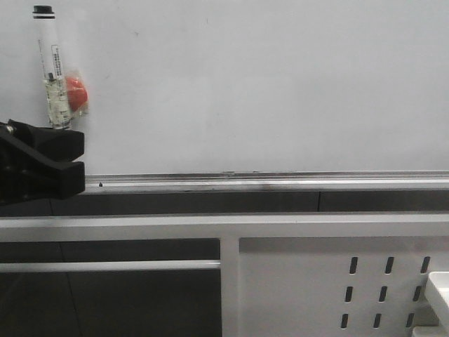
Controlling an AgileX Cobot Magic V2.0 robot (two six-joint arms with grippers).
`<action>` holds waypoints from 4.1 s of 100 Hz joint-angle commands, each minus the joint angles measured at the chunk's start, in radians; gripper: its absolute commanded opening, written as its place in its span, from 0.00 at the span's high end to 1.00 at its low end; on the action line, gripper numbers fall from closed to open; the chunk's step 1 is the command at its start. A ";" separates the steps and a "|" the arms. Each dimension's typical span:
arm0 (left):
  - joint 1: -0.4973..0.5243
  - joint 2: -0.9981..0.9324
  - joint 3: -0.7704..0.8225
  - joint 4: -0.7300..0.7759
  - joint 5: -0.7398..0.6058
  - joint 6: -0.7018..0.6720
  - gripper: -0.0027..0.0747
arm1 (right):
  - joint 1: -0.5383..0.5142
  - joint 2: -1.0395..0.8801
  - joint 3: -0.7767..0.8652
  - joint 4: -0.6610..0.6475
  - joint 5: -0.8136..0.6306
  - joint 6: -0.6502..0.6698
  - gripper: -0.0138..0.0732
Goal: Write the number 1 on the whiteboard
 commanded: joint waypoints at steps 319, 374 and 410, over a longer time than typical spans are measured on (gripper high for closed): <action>-0.108 -0.475 -0.344 0.674 1.010 0.111 0.51 | 0.759 0.973 -0.572 0.237 -0.095 -0.706 0.93; -0.104 -1.063 -0.161 0.295 1.074 0.107 0.94 | 0.759 0.754 -0.418 0.253 -0.262 -0.661 0.92; -0.027 -1.177 -0.079 0.182 0.965 0.107 0.99 | 0.678 0.646 -0.327 0.344 -0.324 -0.661 0.92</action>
